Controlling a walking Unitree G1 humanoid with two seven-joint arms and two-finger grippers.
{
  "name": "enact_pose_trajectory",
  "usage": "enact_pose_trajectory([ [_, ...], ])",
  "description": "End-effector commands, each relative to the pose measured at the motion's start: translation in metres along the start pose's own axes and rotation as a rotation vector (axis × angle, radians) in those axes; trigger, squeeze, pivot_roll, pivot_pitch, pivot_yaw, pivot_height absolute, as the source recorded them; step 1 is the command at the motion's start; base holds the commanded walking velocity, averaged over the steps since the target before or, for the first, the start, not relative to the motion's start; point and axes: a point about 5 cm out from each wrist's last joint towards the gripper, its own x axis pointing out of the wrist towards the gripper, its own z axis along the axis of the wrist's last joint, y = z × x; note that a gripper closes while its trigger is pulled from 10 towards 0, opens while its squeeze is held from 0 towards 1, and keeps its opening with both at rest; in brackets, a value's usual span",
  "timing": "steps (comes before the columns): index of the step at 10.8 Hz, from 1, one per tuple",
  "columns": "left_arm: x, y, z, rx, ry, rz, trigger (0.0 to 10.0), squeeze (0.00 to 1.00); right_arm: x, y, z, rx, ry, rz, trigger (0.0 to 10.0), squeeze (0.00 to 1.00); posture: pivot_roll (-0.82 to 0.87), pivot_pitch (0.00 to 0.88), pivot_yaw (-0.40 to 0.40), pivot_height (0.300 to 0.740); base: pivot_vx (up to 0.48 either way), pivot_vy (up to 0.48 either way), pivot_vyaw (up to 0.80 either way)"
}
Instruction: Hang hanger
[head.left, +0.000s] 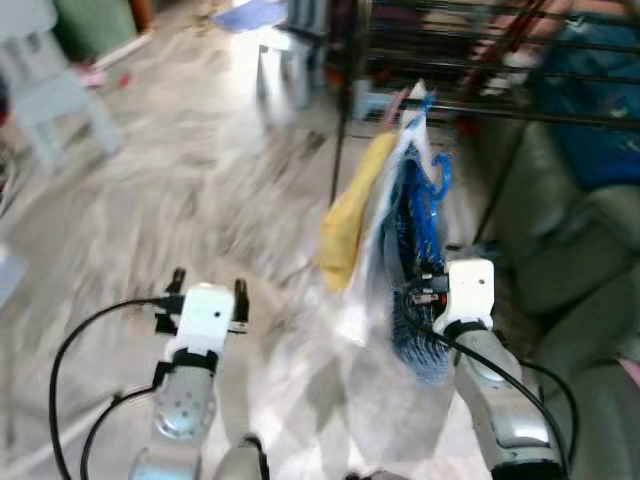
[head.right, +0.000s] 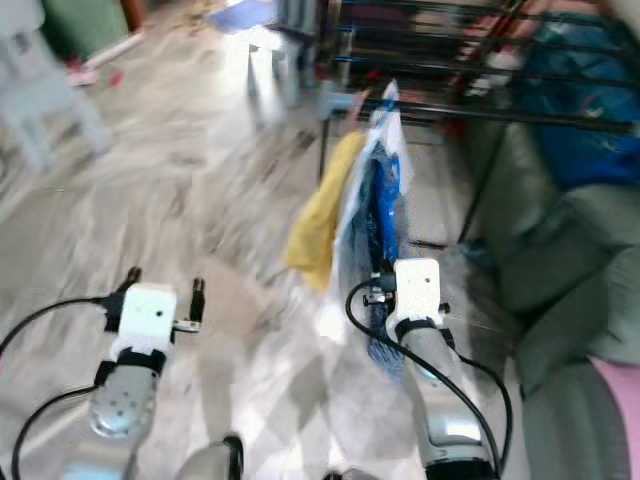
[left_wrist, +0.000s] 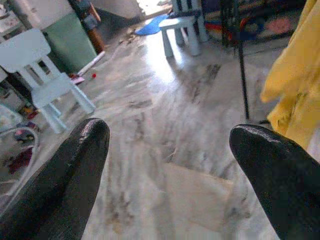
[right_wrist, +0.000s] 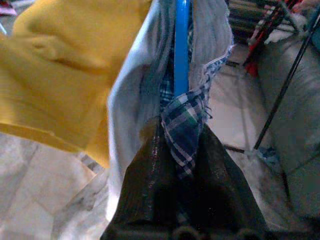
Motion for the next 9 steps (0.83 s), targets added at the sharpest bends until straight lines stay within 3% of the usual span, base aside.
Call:
enact_pose_trajectory([
  [1, 0.006, 0.0, 0.009, -0.006, -0.027, -0.022, 10.0, 0.0, -0.002, -0.013, 0.0, -0.007, 0.013, -0.111, 10.0, 0.0, 0.0, 0.205, -0.038, 0.74, 0.0, 0.0, 0.0],
  [6, 0.006, -0.006, 0.012, -0.021, -0.035, -0.07, 10.0, 0.0, -0.02, -0.059, 0.011, -0.111, -0.019, -0.363, 10.0, 0.0, -0.02, 0.218, -0.025, 0.74, 0.0, 0.0, 0.0],
  [8, 0.007, -0.007, 0.012, -0.024, -0.029, -0.085, 10.0, 0.0, -0.032, -0.054, 0.012, -0.125, -0.034, -0.318, 10.0, 0.0, -0.03, 0.224, -0.023, 0.74, 0.0, 0.0, 0.0],
  [9, 0.007, -0.007, 0.011, -0.035, -0.018, -0.083, 10.0, 0.0, -0.036, -0.047, 0.01, -0.121, -0.022, -0.293, 10.0, 0.0, -0.03, 0.23, -0.026, 0.74, -0.401, 0.0, 0.0],
])
